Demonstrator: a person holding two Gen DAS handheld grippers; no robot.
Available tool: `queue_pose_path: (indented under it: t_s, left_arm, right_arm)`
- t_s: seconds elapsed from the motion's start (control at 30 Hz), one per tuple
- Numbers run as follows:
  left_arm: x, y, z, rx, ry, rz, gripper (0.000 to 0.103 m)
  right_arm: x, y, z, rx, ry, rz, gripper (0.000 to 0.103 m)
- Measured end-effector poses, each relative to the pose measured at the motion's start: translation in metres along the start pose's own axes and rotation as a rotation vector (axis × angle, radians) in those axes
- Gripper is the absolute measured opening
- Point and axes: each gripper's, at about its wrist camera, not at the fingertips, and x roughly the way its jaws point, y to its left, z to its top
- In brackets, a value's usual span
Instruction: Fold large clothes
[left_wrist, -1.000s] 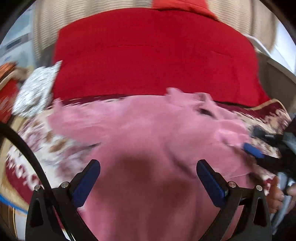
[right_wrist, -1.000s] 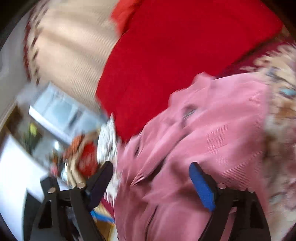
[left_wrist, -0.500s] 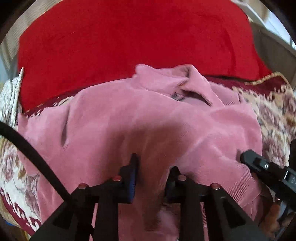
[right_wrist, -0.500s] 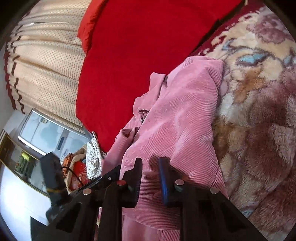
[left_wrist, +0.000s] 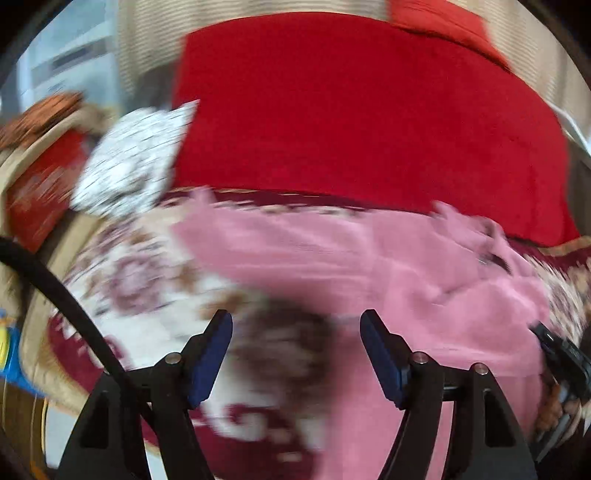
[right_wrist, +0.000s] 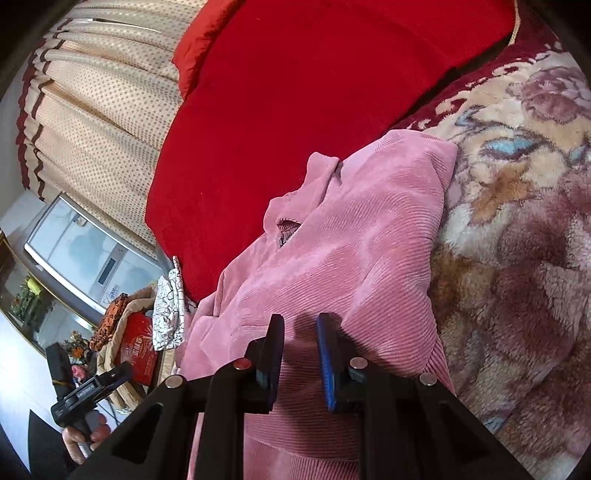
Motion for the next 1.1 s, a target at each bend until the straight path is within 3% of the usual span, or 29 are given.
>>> queue_pose_path:
  t_s: [0.1,0.2,0.33,0.47,0.67,0.73,0.77,0.8,0.87,0.97,1.1]
  left_arm:
    - [0.013,0.052,0.0,-0.142,0.023,0.043,0.072]
    - [0.039,0.086,0.001,-0.279,0.053,0.038,0.072]
    - [0.069,0.104,0.01,-0.426,0.069,-0.041,0.072]
    - [0.107,0.114,0.028,-0.553,0.066,-0.069,0.074]
    - [0.173,0.128,0.041,-0.695,0.157,-0.12,0.073]
    - [0.189,0.129,0.04,-0.722,0.173,-0.131,0.059]
    - [0.195,0.129,0.04,-0.728,0.187,-0.133,0.033]
    - [0.2,0.129,0.04,-0.73,0.198,-0.135,0.018]
    - [0.201,0.127,0.042,-0.711,0.17,-0.119,0.006]
    - [0.183,0.117,0.053,-0.634,0.105,-0.097,0.004]
    - [0.13,0.094,0.074,-0.495,-0.033,-0.121,0.004]
  right_arm:
    - [0.0,0.002,0.0,-0.016,-0.006,-0.01,0.02]
    - [0.001,0.005,-0.001,-0.038,-0.014,-0.023,0.02]
    - [0.002,0.008,-0.001,-0.066,-0.025,-0.037,0.02]
    - [0.003,0.008,-0.002,-0.081,-0.031,-0.042,0.02]
    - [0.004,0.009,-0.002,-0.101,-0.04,-0.052,0.02]
    - [0.005,0.011,-0.002,-0.112,-0.044,-0.058,0.02]
    - [0.005,0.011,-0.002,-0.117,-0.046,-0.061,0.021]
    - [0.005,0.011,-0.002,-0.121,-0.048,-0.063,0.021]
    - [0.005,0.012,-0.002,-0.124,-0.05,-0.064,0.021]
    - [0.004,0.012,-0.003,-0.121,-0.051,-0.062,0.021]
    - [0.004,0.012,-0.003,-0.119,-0.052,-0.061,0.021]
